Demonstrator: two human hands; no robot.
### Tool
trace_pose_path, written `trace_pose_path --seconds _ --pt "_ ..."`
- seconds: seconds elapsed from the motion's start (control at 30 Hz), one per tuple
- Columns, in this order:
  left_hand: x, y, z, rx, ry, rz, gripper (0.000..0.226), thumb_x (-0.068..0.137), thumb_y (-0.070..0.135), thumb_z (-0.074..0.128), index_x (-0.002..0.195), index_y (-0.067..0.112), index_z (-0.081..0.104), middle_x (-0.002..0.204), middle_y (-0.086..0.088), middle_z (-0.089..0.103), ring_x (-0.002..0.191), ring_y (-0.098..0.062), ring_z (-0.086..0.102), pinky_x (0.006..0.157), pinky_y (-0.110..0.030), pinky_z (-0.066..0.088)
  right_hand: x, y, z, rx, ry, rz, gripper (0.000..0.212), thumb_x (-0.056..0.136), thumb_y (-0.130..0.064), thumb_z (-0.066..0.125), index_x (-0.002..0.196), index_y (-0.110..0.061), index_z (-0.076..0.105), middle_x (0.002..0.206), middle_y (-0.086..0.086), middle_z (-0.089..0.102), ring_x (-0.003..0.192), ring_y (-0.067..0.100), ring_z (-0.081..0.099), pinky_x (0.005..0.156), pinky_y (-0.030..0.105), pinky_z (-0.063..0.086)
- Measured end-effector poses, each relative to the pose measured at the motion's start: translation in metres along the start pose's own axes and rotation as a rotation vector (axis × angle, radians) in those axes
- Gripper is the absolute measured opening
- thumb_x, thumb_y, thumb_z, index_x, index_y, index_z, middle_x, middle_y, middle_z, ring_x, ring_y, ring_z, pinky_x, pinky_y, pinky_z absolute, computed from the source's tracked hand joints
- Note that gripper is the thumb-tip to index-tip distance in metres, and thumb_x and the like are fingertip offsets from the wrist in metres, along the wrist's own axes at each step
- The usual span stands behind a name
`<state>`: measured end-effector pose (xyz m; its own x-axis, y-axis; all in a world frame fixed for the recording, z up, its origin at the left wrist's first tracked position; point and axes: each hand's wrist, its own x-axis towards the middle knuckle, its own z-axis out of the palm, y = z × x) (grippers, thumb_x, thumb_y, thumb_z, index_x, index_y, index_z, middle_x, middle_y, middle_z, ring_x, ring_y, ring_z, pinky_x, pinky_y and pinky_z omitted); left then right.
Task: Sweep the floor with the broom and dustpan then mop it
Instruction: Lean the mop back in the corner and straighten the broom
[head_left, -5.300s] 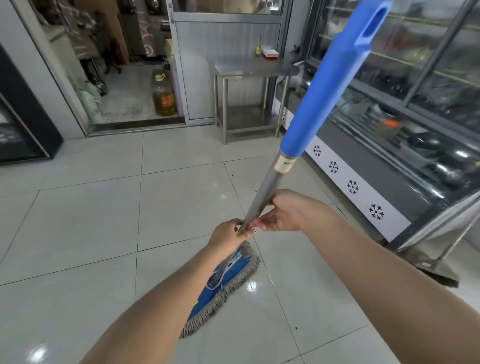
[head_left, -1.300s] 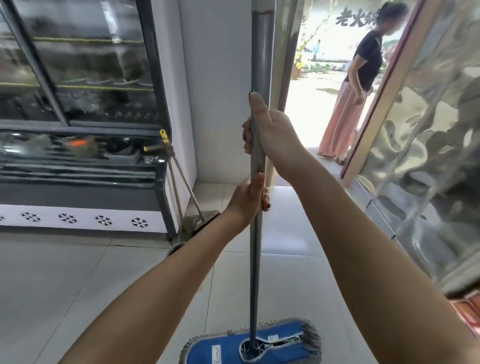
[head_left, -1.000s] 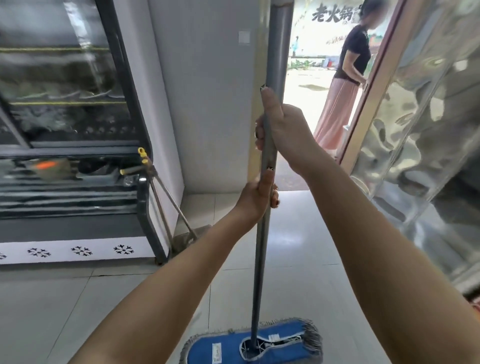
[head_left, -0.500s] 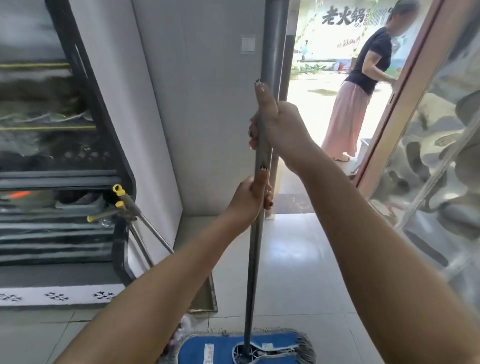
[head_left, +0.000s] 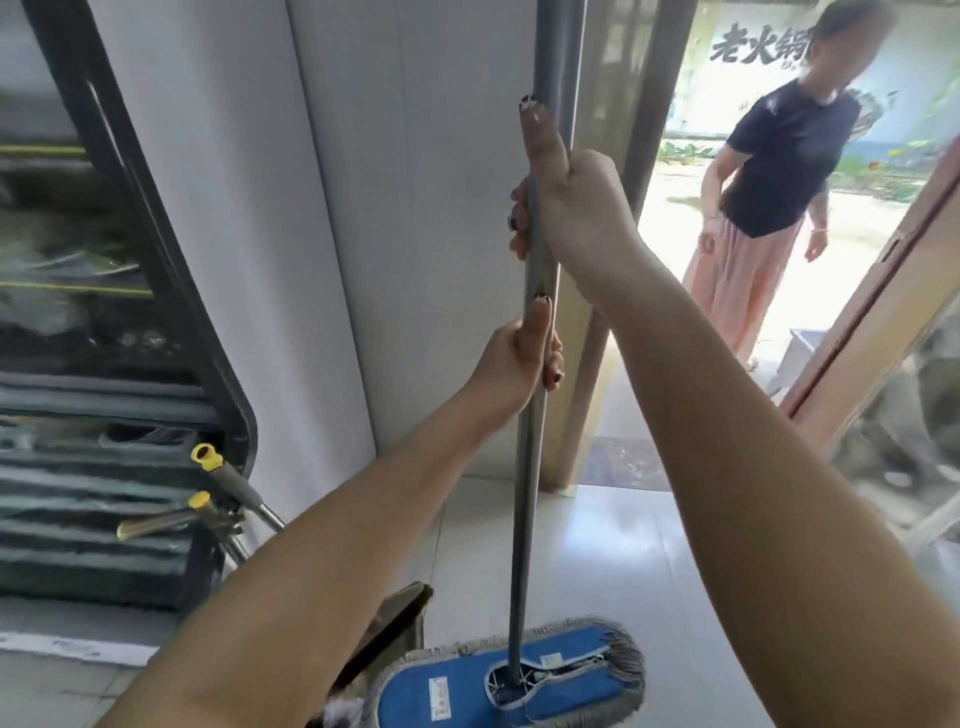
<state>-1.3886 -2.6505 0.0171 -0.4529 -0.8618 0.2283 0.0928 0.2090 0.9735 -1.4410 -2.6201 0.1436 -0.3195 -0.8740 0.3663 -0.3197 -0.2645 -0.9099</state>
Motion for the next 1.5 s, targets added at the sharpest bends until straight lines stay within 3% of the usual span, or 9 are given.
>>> trace_pose_path --seconds 0.53,0.7,0.9,1.1,1.27,1.4,1.5 --pt "0.187 -0.043 -0.061 0.019 -0.026 0.052 0.050 0.099 0.045 0.023 0.066 0.013 0.042 0.054 -0.005 0.045 0.042 -0.009 0.045 0.058 -0.025 0.043 0.183 0.064 0.053 -0.031 0.006 -0.036 0.055 0.096 -0.052 0.040 0.066 -0.006 0.050 0.058 0.007 0.054 0.046 0.018 0.054 0.057 0.030 0.054" --pt "0.234 -0.059 -0.084 0.028 0.005 0.014 0.047 0.100 0.044 0.025 0.069 0.012 0.040 0.055 -0.005 0.045 0.040 -0.007 0.044 0.054 -0.017 0.043 0.236 0.089 0.073 -0.010 -0.018 -0.024 0.056 0.096 -0.052 0.040 0.065 -0.007 0.049 0.057 0.006 0.053 0.046 0.020 0.054 0.058 0.031 0.052" --pt "0.300 -0.087 -0.121 0.058 0.086 -0.022 0.047 0.099 0.046 0.026 0.069 0.013 0.040 0.056 -0.005 0.045 0.043 -0.009 0.044 0.051 -0.013 0.042 0.308 0.122 0.104 0.005 -0.103 -0.022 0.054 0.097 -0.051 0.039 0.066 -0.008 0.049 0.056 0.005 0.054 0.044 0.017 0.055 0.055 0.027 0.052" --pt "0.377 -0.123 -0.156 0.139 0.132 -0.086 0.052 0.098 0.050 0.021 0.068 0.013 0.041 0.058 -0.004 0.045 0.050 -0.013 0.045 0.059 -0.019 0.044 0.391 0.167 0.131 0.079 -0.225 0.024 0.049 0.098 -0.047 0.039 0.074 -0.005 0.049 0.063 0.009 0.052 0.046 0.015 0.055 0.049 0.022 0.053" --pt "0.436 -0.159 -0.187 0.188 0.235 -0.132 0.061 0.093 0.060 0.020 0.063 0.012 0.042 0.053 -0.004 0.047 0.046 -0.011 0.047 0.064 -0.026 0.043 0.454 0.205 0.162 0.101 -0.333 0.087 0.051 0.098 -0.047 0.039 0.072 -0.006 0.050 0.064 0.010 0.054 0.054 0.017 0.057 0.060 0.028 0.057" --pt "0.472 -0.183 -0.211 0.207 0.229 -0.171 0.062 0.092 0.059 0.017 0.061 0.010 0.041 0.054 -0.007 0.046 0.043 -0.005 0.046 0.056 -0.014 0.041 0.489 0.235 0.193 0.062 -0.300 0.126 0.050 0.097 -0.050 0.040 0.069 -0.009 0.050 0.062 0.007 0.055 0.057 0.020 0.058 0.075 0.039 0.057" --pt "0.489 -0.203 -0.224 0.200 0.218 -0.218 0.064 0.097 0.055 0.014 0.062 0.010 0.042 0.052 -0.005 0.048 0.049 -0.010 0.048 0.058 -0.013 0.042 0.503 0.256 0.211 0.011 -0.273 0.152 0.049 0.096 -0.052 0.041 0.072 -0.011 0.049 0.060 0.004 0.055 0.057 0.019 0.058 0.072 0.037 0.055"
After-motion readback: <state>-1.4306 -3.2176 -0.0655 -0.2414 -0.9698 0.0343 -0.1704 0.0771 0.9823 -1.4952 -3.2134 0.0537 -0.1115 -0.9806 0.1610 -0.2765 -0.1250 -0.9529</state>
